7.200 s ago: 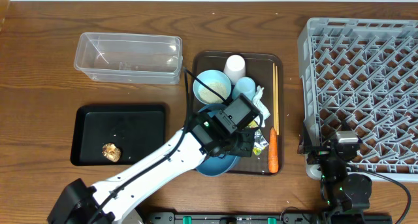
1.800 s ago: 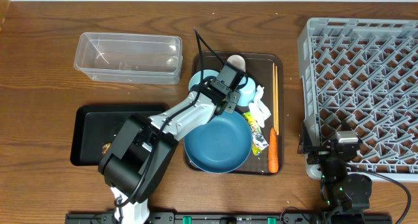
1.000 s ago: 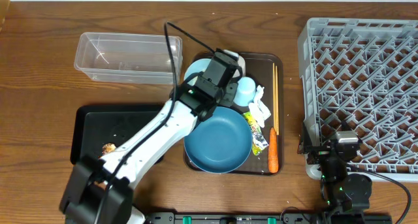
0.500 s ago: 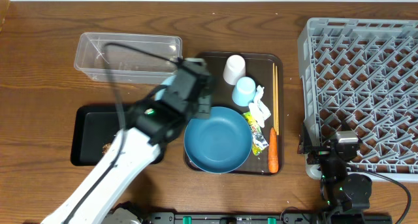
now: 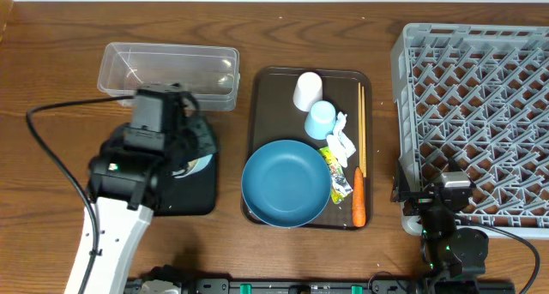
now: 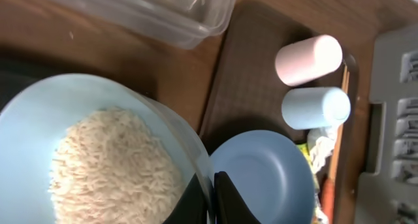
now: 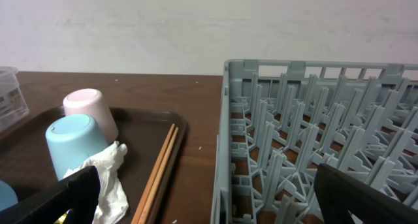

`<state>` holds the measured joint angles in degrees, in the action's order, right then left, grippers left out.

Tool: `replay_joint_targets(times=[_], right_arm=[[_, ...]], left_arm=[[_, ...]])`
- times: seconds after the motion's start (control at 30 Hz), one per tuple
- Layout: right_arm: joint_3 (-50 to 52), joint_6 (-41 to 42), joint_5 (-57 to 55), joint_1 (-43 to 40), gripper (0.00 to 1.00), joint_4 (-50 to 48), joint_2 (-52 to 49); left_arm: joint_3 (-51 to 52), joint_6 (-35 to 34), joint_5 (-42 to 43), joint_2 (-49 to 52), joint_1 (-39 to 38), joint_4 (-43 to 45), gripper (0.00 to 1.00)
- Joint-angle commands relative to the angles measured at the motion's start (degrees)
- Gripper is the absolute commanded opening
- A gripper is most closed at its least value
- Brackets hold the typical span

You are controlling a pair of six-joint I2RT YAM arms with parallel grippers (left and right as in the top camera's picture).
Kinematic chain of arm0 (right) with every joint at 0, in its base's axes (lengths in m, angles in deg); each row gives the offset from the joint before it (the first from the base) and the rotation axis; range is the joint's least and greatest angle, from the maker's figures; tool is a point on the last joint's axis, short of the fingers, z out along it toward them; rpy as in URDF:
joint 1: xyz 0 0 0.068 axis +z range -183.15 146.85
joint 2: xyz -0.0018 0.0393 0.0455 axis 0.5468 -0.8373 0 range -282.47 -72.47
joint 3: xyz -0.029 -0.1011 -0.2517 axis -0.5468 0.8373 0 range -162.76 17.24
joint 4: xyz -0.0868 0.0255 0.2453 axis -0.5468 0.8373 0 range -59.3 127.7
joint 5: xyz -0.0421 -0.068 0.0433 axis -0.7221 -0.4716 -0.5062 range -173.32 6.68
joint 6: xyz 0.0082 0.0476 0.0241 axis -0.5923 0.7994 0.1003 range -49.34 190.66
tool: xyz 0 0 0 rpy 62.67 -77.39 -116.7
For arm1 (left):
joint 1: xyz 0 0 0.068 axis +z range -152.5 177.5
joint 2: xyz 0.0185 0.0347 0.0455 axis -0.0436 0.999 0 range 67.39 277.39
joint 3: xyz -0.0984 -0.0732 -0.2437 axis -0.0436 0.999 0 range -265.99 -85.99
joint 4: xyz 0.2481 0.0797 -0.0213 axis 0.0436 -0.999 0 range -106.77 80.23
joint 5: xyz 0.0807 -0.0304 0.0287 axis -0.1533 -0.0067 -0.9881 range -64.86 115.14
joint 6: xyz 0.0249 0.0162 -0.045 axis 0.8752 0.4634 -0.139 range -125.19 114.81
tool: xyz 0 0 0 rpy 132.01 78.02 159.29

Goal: Sort waste into correct bins and load items into the dishwasher rack
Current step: 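Lift the light blue bowl and carry it left over the black tray, then tilt the bowl over the black tray to pour out the rice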

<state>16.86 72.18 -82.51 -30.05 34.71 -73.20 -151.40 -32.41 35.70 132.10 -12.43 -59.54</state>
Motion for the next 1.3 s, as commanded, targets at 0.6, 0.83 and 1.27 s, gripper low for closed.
replay_joint_targets(times=[0.6, 0.83, 1.27], right_arm=[[0.07, 0.79, 0.04, 0.52, 0.99, 0.24, 0.09], [0.07, 0.79, 0.04, 0.52, 0.99, 0.24, 0.09], [0.07, 0.79, 0.04, 0.52, 0.99, 0.24, 0.09]], left_arm=[[20.94, 8.98, 50.73, -0.35, 38.21, 10.34, 0.06], [27.30, 11.61, 61.75, -0.31, 49.88, 13.81, 0.06], [31.61, 13.22, 70.71, 6.32, 54.66, 20.28, 0.06]])
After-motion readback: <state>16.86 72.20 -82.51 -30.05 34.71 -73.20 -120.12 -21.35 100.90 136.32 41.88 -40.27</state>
